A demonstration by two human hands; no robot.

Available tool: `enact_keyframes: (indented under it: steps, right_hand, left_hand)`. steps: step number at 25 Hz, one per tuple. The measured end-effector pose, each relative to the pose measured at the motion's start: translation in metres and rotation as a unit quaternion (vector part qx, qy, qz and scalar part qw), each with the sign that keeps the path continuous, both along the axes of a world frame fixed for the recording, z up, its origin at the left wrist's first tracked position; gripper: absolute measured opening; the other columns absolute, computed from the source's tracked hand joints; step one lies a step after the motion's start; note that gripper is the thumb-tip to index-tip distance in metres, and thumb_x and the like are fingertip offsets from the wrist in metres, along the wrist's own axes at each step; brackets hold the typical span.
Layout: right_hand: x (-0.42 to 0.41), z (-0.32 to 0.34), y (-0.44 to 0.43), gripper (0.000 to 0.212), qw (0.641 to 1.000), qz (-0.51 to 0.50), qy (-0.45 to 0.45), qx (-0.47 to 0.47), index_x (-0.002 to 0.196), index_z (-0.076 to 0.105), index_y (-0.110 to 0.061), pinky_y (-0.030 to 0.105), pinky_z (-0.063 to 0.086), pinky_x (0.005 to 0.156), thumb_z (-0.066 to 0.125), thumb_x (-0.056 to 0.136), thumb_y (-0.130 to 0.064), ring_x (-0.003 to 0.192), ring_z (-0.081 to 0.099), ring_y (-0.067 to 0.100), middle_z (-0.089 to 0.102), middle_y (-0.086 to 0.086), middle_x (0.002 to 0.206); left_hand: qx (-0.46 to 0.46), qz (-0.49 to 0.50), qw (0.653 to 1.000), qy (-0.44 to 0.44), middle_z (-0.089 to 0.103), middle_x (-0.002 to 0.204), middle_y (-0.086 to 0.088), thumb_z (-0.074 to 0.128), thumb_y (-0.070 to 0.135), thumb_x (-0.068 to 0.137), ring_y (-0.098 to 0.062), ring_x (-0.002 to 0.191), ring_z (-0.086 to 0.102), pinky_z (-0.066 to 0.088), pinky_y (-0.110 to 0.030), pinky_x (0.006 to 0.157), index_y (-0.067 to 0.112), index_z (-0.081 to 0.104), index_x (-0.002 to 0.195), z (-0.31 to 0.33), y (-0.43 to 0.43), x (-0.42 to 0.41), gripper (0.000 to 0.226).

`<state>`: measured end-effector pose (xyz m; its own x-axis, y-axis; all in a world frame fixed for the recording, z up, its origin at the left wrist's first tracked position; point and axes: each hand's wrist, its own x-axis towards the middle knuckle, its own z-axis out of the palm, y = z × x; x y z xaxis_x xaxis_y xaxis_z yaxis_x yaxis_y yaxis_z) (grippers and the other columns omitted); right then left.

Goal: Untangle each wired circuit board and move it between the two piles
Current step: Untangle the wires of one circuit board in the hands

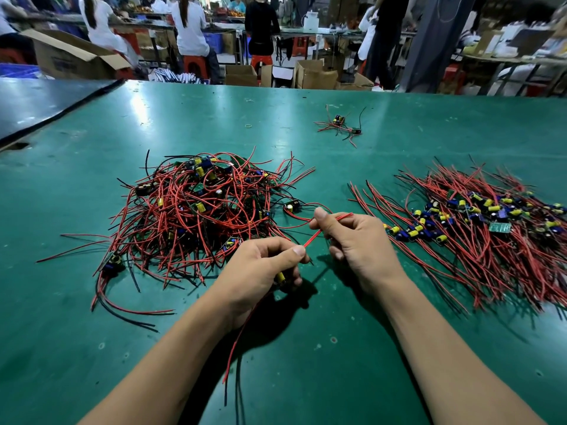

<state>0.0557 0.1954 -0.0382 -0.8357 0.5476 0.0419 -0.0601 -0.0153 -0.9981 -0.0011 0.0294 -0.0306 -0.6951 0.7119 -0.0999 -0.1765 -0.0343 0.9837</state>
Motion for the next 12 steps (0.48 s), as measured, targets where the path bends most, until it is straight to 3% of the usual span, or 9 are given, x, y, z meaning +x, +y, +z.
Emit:
enact_keyframes:
  steps: [4,6,9,11,12]
  right_hand:
    - [-0.001,0.002,0.002,0.037,0.994,-0.063,0.013,0.088,0.075,0.076,-0.011,0.018,0.023,0.038,0.069,0.091,-0.044,0.036,0.031,0.010,0.041,0.008,0.048]
    - [-0.001,0.003,0.003,0.045,0.992,-0.061,-0.006,0.111,0.075,0.075,-0.011,0.018,0.025,0.039,0.058,0.099,-0.045,0.037,0.033,0.009,0.043,0.004,0.049]
    - [0.000,0.009,0.006,0.059,0.999,-0.002,-0.047,-0.021,0.058,0.069,-0.015,0.018,0.020,0.039,0.046,0.104,-0.045,0.035,0.029,0.009,0.039,-0.002,0.048]
    - [0.003,0.015,0.010,0.059,0.987,0.060,-0.069,-0.131,0.051,0.064,-0.016,0.018,0.017,0.040,0.049,0.101,-0.043,0.035,0.026,0.008,0.036,0.001,0.054]
    - [0.004,0.015,0.013,0.058,0.984,0.078,-0.077,-0.143,0.049,0.062,-0.016,0.018,0.017,0.040,0.050,0.099,-0.041,0.036,0.025,0.008,0.035,0.002,0.056]
  left_hand:
    - [0.001,-0.019,1.000,-0.005,0.056,0.057,-0.004,0.063,0.012,0.091,-0.014,0.052,0.056,0.049,-0.020,0.054,0.001,0.066,0.081,0.001,-0.001,0.000,0.015]
    - [-0.004,-0.034,0.999,-0.003,0.055,0.058,-0.005,0.063,0.013,0.090,-0.015,0.052,0.056,0.048,-0.021,0.055,0.002,0.067,0.080,0.003,-0.001,0.000,0.015]
    - [-0.024,-0.075,0.997,0.005,0.056,0.058,-0.007,0.065,0.017,0.087,-0.016,0.053,0.055,0.045,-0.024,0.059,0.005,0.069,0.077,0.007,-0.006,-0.002,0.016]
    - [-0.039,-0.110,0.993,0.010,0.056,0.058,-0.008,0.067,0.021,0.082,-0.018,0.055,0.054,0.041,-0.025,0.058,0.008,0.070,0.075,0.009,-0.009,-0.003,0.015]
    - [-0.047,-0.120,0.992,0.014,0.056,0.057,-0.007,0.068,0.023,0.080,-0.020,0.055,0.053,0.040,-0.026,0.056,0.009,0.070,0.074,0.010,-0.009,-0.003,0.015]
